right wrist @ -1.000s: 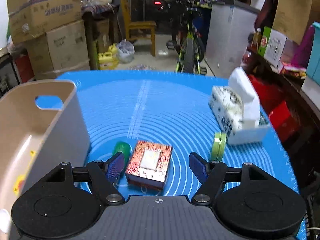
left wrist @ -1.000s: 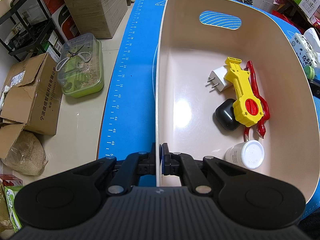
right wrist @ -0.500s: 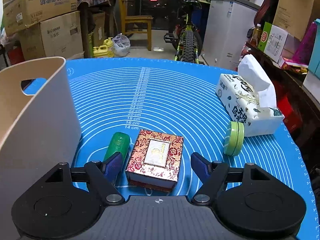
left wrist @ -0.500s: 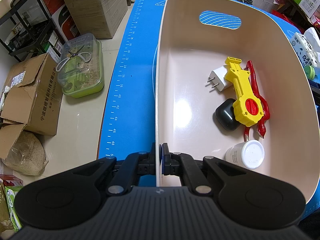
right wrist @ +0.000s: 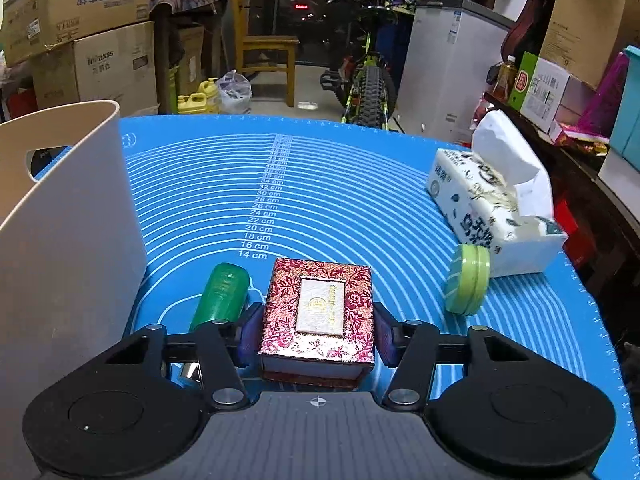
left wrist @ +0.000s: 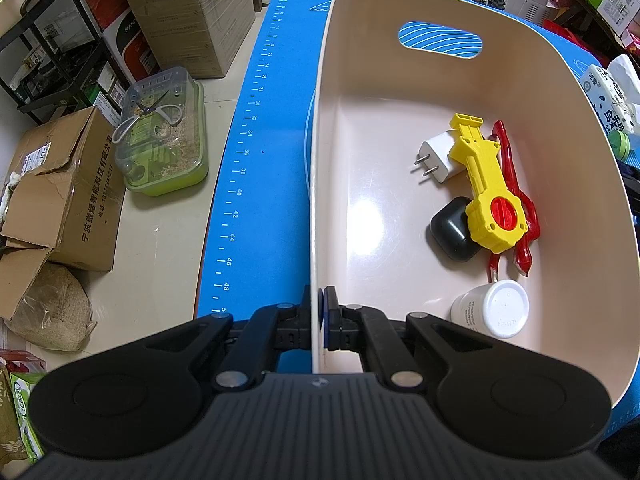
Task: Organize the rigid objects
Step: 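Carry the red patterned box into the bin and open the right gripper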
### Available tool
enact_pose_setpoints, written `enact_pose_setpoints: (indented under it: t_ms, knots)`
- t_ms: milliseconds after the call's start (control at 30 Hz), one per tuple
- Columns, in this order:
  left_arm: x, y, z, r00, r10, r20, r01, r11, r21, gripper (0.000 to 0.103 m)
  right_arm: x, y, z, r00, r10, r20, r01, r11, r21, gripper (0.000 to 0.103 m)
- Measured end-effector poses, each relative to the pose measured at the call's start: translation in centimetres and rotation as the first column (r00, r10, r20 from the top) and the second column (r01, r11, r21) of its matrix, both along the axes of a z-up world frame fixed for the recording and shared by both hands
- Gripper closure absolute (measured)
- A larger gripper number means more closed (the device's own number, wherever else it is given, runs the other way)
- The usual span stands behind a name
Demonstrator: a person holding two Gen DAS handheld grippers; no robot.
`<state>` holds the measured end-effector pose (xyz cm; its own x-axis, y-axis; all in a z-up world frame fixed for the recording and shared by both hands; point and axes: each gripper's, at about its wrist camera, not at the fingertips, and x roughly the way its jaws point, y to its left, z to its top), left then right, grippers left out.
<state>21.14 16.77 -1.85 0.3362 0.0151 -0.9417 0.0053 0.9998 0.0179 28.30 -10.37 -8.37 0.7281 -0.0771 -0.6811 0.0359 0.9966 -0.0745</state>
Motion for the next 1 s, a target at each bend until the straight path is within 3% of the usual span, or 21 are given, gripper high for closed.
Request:
enact_pose_setpoints:
  t_ms: [400,767,1000]
  knots:
    - [0.1,0.0,0.0,1.0,0.001,-0.001,-0.001,1.0,-0.003,0.098,-2.2,0.5,5.5,0.994,0.065,0.093,-0.061,0.997,-0.05,0.043]
    - [0.1,0.0,0.0,1.0,0.002,-0.001,-0.002,1.0,-0.002,0.098,-5.4,4.9,11.0,0.957,0.169,0.236,-0.18,0.983,0.024,0.043]
    - [0.1,0.0,0.0,1.0,0.001,-0.001,-0.001,1.0,-0.002,0.098,-6.4,7.7,12.9,0.936,0.218,0.277,-0.239,0.97,0.043,0.043]
